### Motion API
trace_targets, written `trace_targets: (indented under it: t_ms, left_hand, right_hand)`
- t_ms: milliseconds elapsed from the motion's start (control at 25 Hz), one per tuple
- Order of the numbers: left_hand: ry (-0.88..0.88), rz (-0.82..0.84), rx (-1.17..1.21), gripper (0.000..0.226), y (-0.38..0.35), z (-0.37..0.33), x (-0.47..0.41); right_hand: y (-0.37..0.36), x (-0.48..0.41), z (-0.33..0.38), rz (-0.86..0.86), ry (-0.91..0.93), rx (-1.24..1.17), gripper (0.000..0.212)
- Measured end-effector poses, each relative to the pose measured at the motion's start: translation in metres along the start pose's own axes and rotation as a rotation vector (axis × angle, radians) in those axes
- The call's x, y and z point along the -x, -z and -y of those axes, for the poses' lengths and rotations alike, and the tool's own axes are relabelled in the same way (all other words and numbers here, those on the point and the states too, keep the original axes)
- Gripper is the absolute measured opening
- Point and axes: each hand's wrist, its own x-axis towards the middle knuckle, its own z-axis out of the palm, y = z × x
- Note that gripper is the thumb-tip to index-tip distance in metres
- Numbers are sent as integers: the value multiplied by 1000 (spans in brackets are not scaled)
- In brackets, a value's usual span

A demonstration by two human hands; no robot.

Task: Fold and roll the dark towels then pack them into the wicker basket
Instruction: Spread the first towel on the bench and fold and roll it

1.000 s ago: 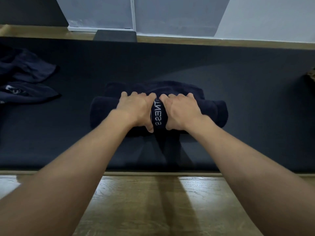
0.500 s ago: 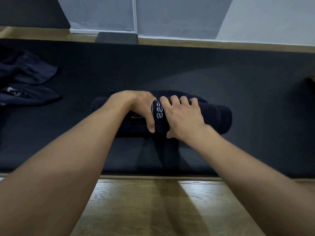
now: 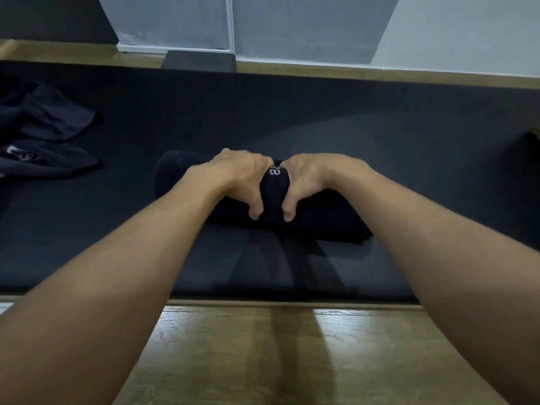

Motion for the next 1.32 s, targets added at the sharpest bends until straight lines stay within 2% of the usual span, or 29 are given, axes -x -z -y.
trace_targets:
  t_ms: [40,120,160,200,280,360,400,440,480,560,640,760,840,880,1000,1120,1240,1320]
  left_hand:
    - [-5,72,35,73,6,2,-6]
    - [-17,126,92,75,12,3,-16]
    - [-22,119,87,77,10,3,-15]
    - [-14,73,56,80,6,3,-13]
    - [17,-180,-105,92,-18,0,-3]
    - [47,-511,-270,101,-51,-4,9]
    - [52,-624,-308,99,-61,-6,11]
    - [50,-662,-308,92,-60,-4,8]
    - [42,-612,-272,85,-50,0,2]
    - [29,-383,-161,71,-22,7,-12]
    - [10,-196,-103,62,5,14,-28]
    - [-1,42,89,59,30,21,-48]
    - [-23,65,172,72,36,24,-50]
    - [-35,-5,126,82,32,26,-47]
    - [-57,-361,-169,110,-4,48,-29]
    - [-64,-521,-320,121,-25,73,-20]
    - [-12,-593,-272,122,-36,89,-10]
    - [60,-542,-34,120,-41,98,0]
  right_hand:
    - [-11,2,-2,-119,5,69,82]
    - [-48,9,-9,-484,-10,341,101]
    - [-65,13,-9,-617,-1,453,102]
    - [-71,13,-8,-678,25,487,97]
    - [-49,9,-8,-569,56,356,77]
    - [-17,4,-9,-321,68,141,63]
    - [-1,-1,-11,-209,64,82,59]
    - [10,-5,-12,-125,58,34,57]
    - [18,-11,-14,-63,40,-10,57]
    - [24,-17,-13,-25,-2,-70,63]
    - [11,-18,-13,-181,4,-2,77]
    - [-35,-11,-27,-683,57,397,107]
    - [-50,-13,-38,-840,77,480,114]
    - [-50,-18,-45,-864,79,471,113]
    - [-46,-20,-50,-844,71,430,110]
    - [-46,-9,-63,-777,34,320,111]
    - [-44,4,-76,-672,-48,198,111]
    - [-43,10,-80,-615,-61,130,111]
